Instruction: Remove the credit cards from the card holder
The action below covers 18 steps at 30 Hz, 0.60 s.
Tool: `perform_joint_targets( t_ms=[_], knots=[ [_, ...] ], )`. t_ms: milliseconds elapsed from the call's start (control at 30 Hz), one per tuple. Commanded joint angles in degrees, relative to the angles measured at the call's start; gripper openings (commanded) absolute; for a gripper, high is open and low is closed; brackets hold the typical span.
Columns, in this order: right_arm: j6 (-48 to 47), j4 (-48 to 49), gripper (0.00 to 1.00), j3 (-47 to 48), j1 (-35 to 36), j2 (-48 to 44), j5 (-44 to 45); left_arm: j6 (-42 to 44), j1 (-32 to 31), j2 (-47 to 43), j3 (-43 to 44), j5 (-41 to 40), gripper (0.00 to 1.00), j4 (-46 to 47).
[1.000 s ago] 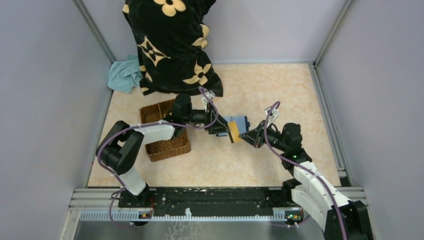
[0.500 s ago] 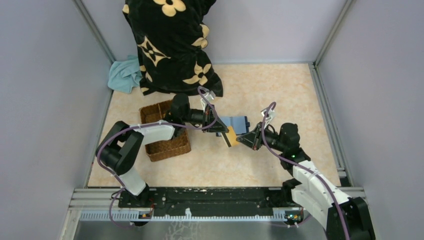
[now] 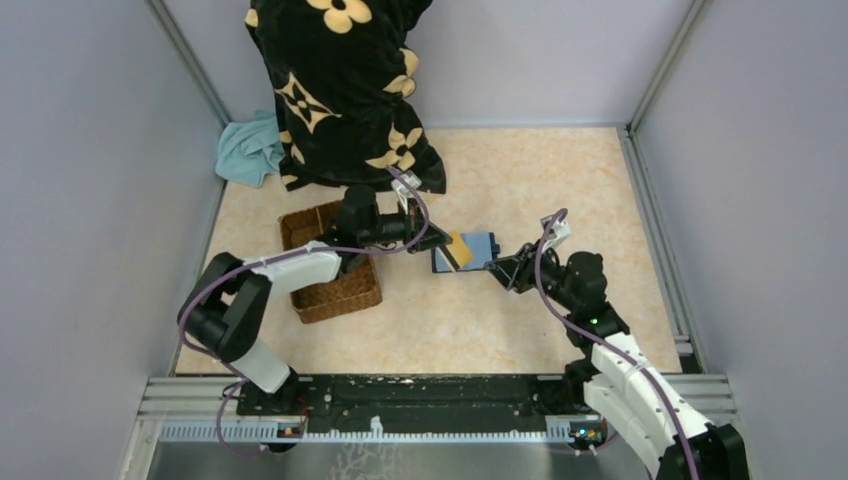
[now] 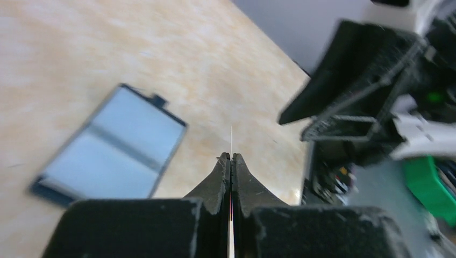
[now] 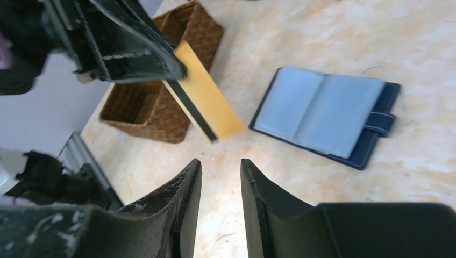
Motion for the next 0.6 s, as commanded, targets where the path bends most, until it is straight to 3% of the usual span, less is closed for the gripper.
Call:
perform_joint_targets(
  t_ms=[0, 133, 300, 567],
  knots=[
    [-4.85, -3.76, 0.34, 4.42, 0.28, 0.68, 8.58, 2.32, 1.84, -7.58, 1.33, -25.94, 0.00, -12.53],
    [-4.92, -1.46, 0.34, 5.20, 0.31, 6.67, 7.16, 0.83, 3.69, -12.05, 2.11, -44.35, 0.00, -20.52],
    [-4.44, 3.44, 0.33, 6.17, 0.30, 12.79, 5.72, 0.99, 5.58, -16.13, 2.51, -61.26, 0.00, -27.17],
    [-4.52, 8.25, 0.32, 7.43, 0.28, 19.87, 4.33, 2.05, 7.67, -16.43, 5.62, -77.22, 0.00, -36.17]
  ],
)
